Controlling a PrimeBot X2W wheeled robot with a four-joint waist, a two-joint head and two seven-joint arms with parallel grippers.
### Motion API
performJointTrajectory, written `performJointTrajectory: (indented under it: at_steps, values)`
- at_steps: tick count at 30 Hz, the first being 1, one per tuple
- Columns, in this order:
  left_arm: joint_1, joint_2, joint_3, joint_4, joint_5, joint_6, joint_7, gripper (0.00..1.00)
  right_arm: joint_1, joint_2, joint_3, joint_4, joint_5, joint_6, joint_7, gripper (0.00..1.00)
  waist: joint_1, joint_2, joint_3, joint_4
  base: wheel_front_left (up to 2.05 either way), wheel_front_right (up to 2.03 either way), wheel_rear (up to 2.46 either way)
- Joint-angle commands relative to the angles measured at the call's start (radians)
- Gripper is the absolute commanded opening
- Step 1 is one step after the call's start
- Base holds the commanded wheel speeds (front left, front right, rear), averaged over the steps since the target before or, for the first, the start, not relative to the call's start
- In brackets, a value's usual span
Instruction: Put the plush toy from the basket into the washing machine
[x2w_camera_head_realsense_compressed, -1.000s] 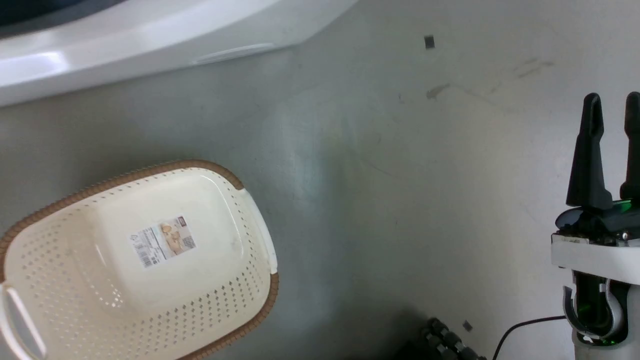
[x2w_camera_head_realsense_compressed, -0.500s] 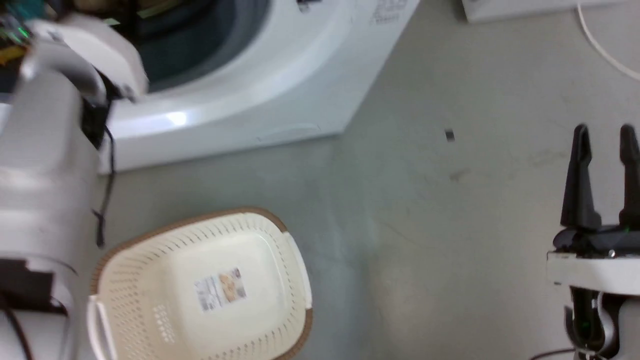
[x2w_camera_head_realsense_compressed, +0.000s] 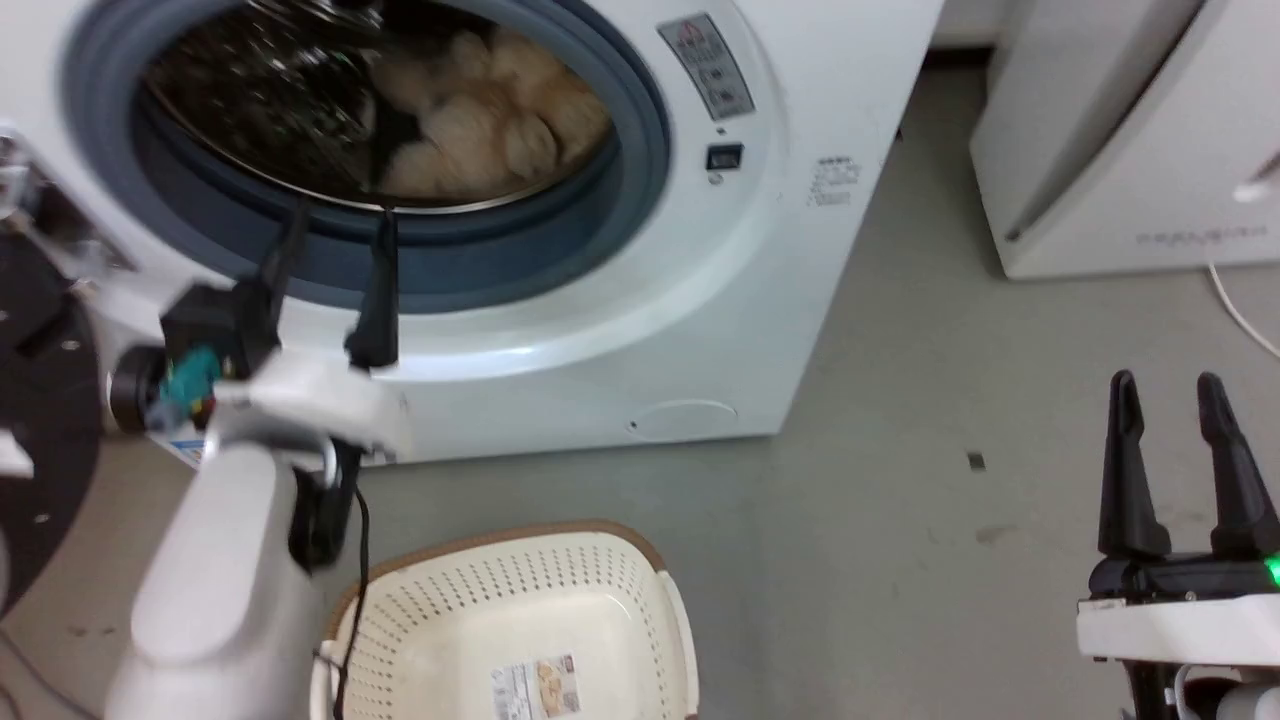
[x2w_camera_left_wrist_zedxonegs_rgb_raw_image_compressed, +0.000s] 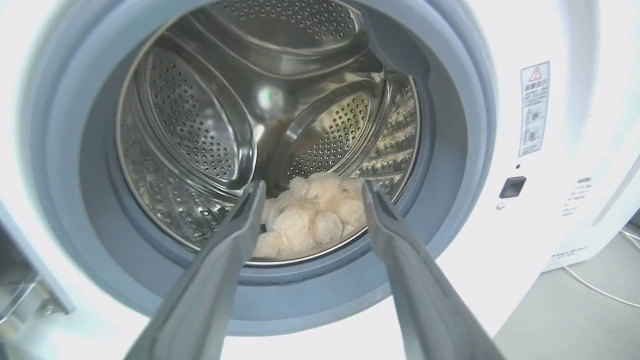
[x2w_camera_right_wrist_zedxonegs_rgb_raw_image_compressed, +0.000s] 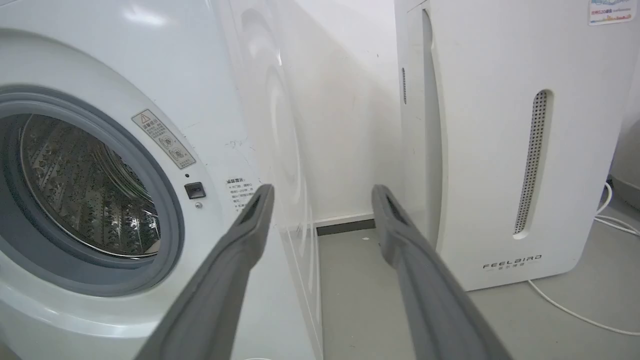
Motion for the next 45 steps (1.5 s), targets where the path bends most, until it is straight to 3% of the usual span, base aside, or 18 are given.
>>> performJointTrajectory:
  at_steps: [1,13,21,32,33,45]
  values:
    - [0.033,-0.003,0.007,-0.026,0.003,0.007,-0.005,1.00,0.014,0.000,0.002,0.005,-0.009,-0.001,-0.005,1.00,0.0002,0.0000,-0.042,0.035,0.00,0.00,0.00]
    - [0.429,-0.086,0.078,-0.312,0.027,0.087,-0.005,1.00,0.065,0.000,0.011,0.022,-0.011,-0.001,-0.005,1.00,0.0002,0.0000,-0.115,0.070,0.00,0.00,0.00]
    - [0.550,-0.124,0.084,-0.366,0.086,0.085,-0.005,1.00,0.090,0.000,0.028,0.033,-0.014,-0.001,-0.005,1.00,0.0002,0.0000,-0.125,0.081,0.00,0.00,0.00]
    - [0.573,-0.155,0.103,-0.364,0.137,0.064,-0.005,1.00,0.097,0.000,0.037,0.045,-0.019,-0.001,-0.005,1.00,0.0002,0.0000,-0.127,0.087,0.00,0.00,0.00]
    - [0.564,-0.155,0.101,-0.363,0.131,0.065,-0.001,0.00,0.085,0.000,0.035,0.043,-0.007,0.000,0.000,0.00,0.0002,0.0000,-0.127,0.087,0.00,0.00,0.00]
    - [0.566,-0.159,0.107,-0.369,0.146,0.064,0.018,0.00,0.083,0.000,0.040,0.047,-0.021,0.000,0.017,0.00,0.0002,0.0000,-0.134,0.087,0.00,0.00,0.00]
